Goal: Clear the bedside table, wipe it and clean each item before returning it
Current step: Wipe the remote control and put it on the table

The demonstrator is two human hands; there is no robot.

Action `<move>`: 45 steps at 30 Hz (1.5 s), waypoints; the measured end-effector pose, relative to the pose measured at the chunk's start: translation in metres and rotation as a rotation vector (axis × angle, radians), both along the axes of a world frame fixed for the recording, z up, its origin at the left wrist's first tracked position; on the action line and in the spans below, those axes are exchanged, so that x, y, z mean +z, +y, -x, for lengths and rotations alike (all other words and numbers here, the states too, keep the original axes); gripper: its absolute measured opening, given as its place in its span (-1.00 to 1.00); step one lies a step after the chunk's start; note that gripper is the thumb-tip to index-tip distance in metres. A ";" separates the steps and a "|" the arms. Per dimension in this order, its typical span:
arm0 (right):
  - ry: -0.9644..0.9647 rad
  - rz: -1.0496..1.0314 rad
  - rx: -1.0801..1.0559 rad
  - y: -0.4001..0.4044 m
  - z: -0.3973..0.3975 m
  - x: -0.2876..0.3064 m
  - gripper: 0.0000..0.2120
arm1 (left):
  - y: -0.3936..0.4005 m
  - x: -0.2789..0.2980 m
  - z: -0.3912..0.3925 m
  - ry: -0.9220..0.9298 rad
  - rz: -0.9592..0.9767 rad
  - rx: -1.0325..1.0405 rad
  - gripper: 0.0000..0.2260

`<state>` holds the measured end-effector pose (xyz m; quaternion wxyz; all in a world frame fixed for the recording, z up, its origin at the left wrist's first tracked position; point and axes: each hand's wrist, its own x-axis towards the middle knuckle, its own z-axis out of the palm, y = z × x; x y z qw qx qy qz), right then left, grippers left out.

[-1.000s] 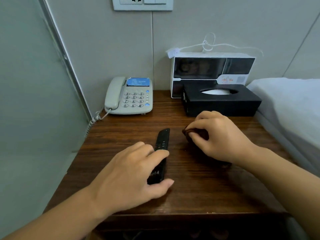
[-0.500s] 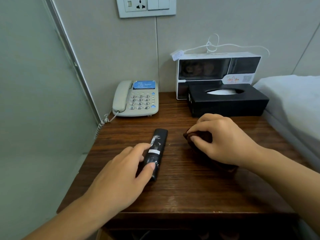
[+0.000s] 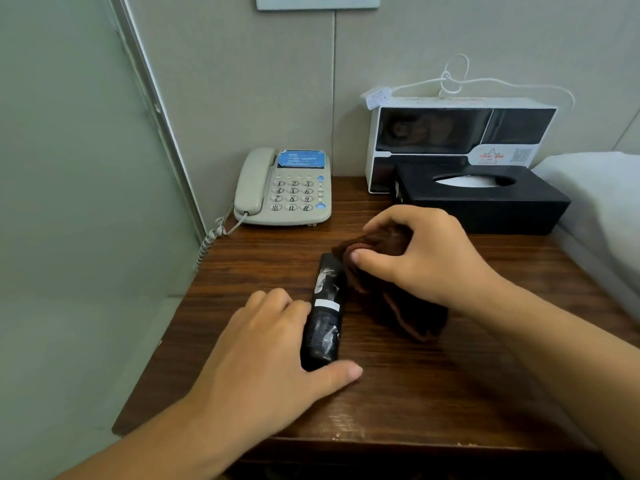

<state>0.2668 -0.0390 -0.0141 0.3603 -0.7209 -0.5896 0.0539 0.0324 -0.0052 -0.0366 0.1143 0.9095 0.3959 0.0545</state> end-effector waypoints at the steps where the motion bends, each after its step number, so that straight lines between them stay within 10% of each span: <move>1: -0.002 -0.004 0.012 0.003 0.002 -0.001 -0.65 | -0.003 0.001 -0.001 0.028 -0.004 -0.024 -0.15; 6: -0.094 0.128 0.180 0.014 0.005 -0.010 -0.71 | 0.031 0.013 0.009 0.036 0.154 -0.070 -0.11; 11: -0.160 0.251 0.339 0.010 0.005 -0.017 -0.65 | 0.091 -0.006 0.018 -0.111 0.045 -0.150 -0.54; 18: -0.223 0.245 0.297 0.010 0.011 -0.014 -0.70 | 0.117 -0.005 -0.023 -0.082 0.300 -0.221 -0.47; 24: -0.150 0.203 0.182 -0.003 -0.005 0.007 -0.78 | 0.123 -0.001 -0.006 -0.071 0.079 -0.390 -0.65; 35: -0.061 0.001 0.030 -0.027 0.009 0.017 -0.52 | 0.028 -0.002 0.012 -0.062 -0.167 -0.127 -0.48; 45: -0.321 0.025 0.081 -0.033 0.059 -0.033 -0.60 | 0.020 -0.019 0.025 -0.306 0.037 -0.121 -0.55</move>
